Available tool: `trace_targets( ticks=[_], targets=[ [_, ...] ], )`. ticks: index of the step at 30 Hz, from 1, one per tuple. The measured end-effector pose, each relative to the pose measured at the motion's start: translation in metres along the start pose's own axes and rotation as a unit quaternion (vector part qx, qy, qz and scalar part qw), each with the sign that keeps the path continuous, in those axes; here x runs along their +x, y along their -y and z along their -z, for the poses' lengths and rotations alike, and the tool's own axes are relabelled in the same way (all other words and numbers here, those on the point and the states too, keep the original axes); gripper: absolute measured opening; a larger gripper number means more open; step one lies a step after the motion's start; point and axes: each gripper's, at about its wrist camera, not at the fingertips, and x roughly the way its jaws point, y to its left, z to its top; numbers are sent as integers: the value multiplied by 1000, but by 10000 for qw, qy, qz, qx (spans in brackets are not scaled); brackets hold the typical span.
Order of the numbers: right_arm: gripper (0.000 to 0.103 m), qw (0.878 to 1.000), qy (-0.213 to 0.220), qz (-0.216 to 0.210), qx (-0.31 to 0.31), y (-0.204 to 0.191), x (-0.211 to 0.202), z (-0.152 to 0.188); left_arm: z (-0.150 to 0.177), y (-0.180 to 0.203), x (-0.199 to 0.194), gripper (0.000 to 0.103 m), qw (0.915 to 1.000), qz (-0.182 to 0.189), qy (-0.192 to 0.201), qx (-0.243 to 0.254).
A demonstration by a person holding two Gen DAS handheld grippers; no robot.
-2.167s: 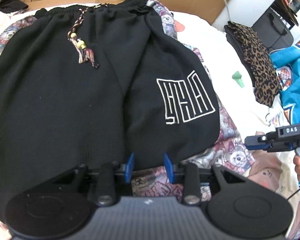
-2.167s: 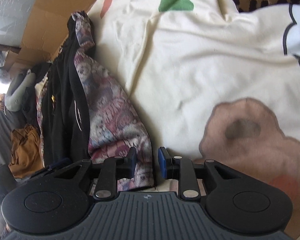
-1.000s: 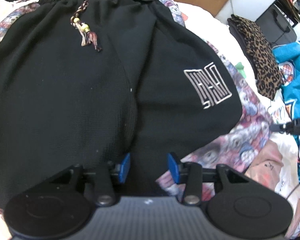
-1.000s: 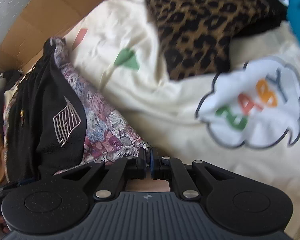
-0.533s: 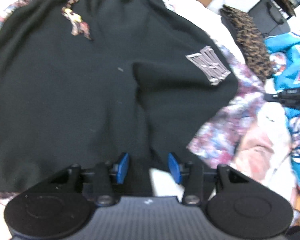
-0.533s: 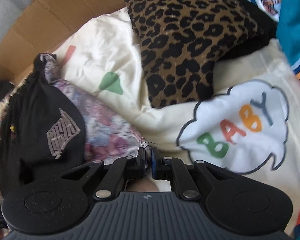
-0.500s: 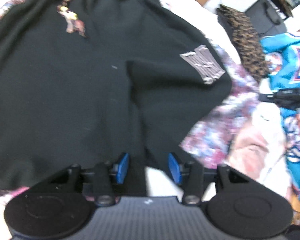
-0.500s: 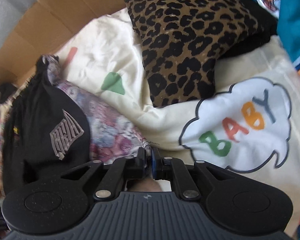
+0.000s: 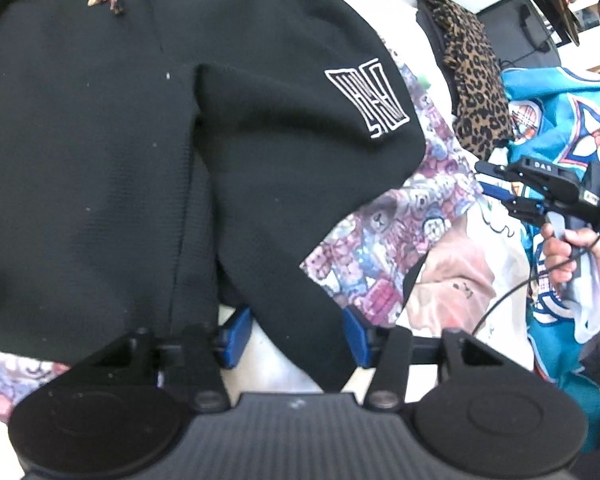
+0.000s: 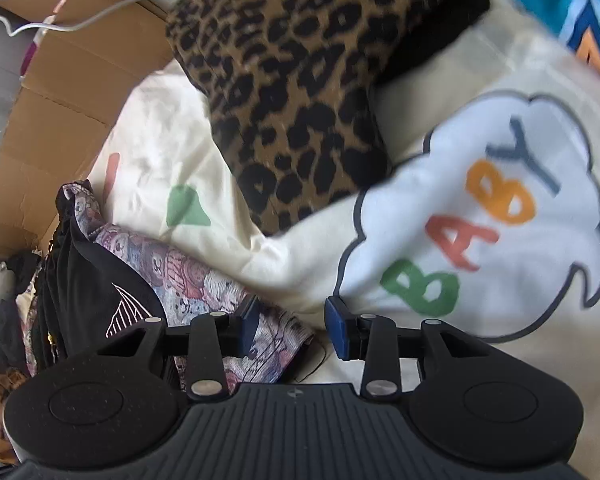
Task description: Fold clothes
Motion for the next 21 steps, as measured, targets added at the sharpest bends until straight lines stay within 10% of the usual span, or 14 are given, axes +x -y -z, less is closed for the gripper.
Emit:
trace_targets(
  ticks=[3, 6, 21],
  targets=[
    [26, 9999, -125, -24, -69, -3, 5, 3, 0, -2, 3, 6, 10000, -36, -72, -6],
    [4, 9997, -200, -66, -125, -5, 5, 6, 2, 0, -2, 2, 9998, -140, -39, 137],
    [28, 9987, -332, -365, -100, -5, -1, 21, 17, -17, -20, 1, 9984, -533, -126, 109]
  ],
)
